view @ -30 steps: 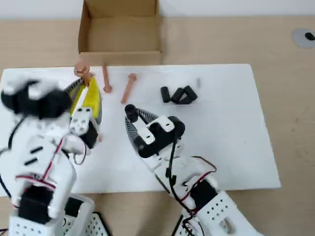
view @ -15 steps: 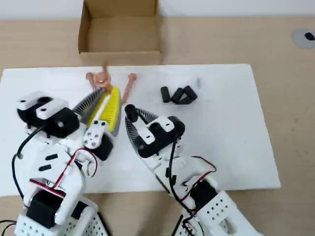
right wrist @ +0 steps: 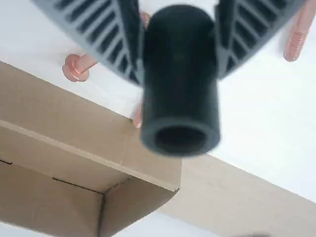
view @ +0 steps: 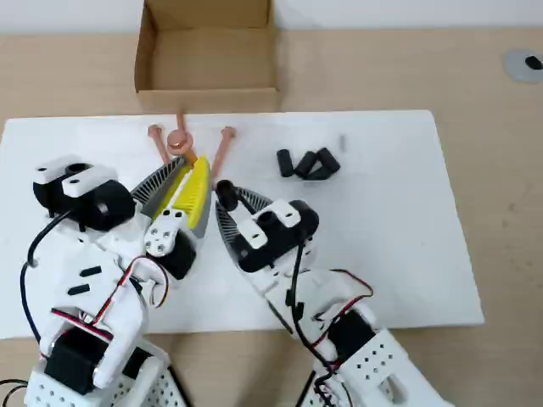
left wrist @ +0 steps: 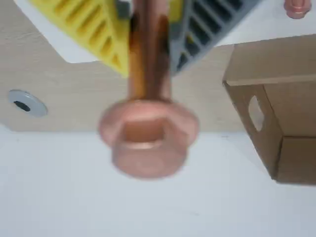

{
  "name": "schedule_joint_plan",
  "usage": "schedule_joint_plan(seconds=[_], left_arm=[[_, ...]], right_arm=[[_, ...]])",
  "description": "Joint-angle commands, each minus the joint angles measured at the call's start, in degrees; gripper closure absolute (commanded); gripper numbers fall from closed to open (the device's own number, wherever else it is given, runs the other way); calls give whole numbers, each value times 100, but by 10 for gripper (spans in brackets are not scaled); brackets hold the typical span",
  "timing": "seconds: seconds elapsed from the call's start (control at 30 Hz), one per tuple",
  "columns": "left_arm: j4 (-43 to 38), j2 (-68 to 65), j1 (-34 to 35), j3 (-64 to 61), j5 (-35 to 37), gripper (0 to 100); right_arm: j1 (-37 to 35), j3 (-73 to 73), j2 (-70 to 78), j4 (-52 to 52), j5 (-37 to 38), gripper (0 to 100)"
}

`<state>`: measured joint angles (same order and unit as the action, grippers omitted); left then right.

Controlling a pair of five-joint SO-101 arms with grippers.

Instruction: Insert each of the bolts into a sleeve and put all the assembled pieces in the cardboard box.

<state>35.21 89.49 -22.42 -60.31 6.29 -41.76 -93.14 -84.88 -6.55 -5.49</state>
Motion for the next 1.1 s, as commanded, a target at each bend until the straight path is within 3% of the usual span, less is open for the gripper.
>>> schedule_joint_plan(seconds=[0.0,0.57,0.87,1.07], left_arm=[[9,40,-62,18,79,994],[0,31,-88,-202,343,994],[-53,31,-527,-448,299,994],[-70,66,-431,-387,-176,994]], right_arm=[[-40,154,-119,114,18,989],[-31,154,-119,114,26,989],[-31,154,-119,114,26,989],[-31,154,-119,114,18,989]])
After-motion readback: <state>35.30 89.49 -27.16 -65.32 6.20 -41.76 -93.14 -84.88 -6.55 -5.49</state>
